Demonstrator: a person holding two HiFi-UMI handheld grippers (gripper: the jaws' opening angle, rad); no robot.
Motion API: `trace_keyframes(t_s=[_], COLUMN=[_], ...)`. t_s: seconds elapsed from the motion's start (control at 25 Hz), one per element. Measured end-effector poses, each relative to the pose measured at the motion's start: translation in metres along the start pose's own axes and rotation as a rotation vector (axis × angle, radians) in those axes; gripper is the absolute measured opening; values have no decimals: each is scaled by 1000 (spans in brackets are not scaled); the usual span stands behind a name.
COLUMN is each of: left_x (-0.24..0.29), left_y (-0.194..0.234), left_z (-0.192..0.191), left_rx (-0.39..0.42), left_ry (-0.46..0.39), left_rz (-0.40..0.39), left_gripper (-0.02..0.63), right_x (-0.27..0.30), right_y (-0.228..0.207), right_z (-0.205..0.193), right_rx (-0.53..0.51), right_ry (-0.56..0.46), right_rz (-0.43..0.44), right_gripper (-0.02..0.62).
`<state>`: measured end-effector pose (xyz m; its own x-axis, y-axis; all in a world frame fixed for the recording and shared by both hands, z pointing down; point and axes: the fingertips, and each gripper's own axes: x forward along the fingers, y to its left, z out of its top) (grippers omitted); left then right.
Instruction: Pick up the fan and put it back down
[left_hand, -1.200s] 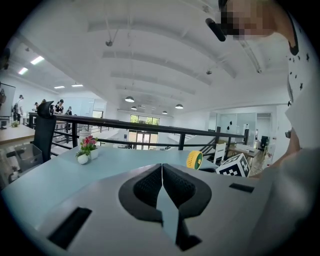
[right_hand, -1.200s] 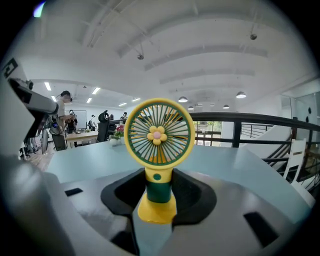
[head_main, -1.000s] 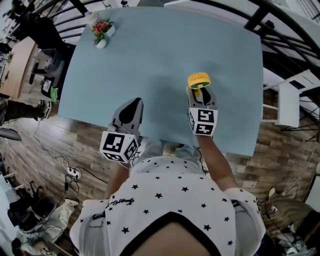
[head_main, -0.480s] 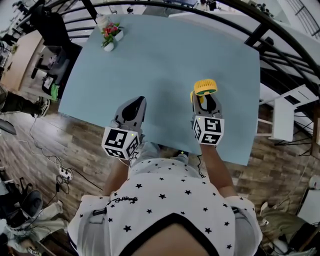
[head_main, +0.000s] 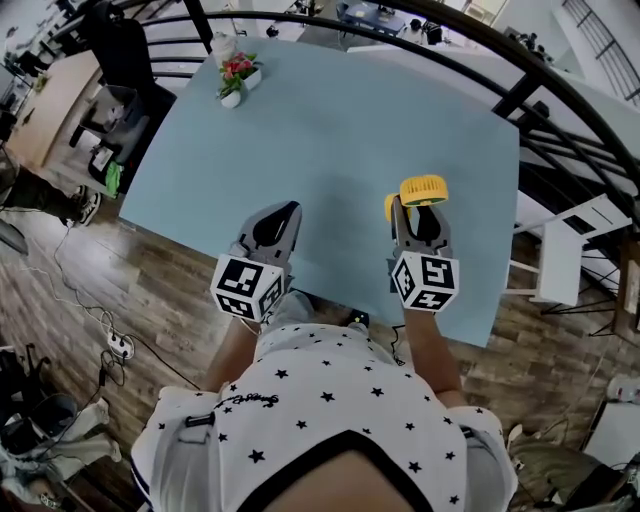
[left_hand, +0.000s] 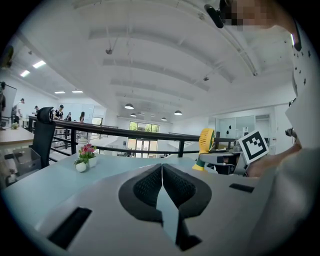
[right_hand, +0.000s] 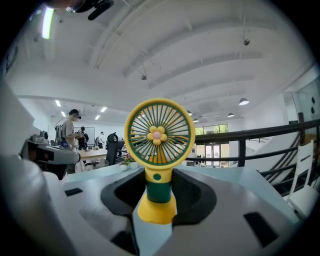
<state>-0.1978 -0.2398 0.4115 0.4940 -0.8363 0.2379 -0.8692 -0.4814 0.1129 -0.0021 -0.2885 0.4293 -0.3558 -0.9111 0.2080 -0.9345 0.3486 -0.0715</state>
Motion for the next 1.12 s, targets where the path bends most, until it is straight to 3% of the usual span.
trace_keyframes(t_s=[0.52,1.12], left_x=[5,0], left_y=[-9,-27], left_z=[1,-1], left_rx=[7,12], left_ry=[7,5], left_rz=[-20,9], left_gripper=[29,29], right_x=[-11,-19], right_y=[-5,-9], right_z=[0,2], right_rx=[7,2], right_ry=[0,-12], right_rz=[-9,36], right_gripper=[158,158])
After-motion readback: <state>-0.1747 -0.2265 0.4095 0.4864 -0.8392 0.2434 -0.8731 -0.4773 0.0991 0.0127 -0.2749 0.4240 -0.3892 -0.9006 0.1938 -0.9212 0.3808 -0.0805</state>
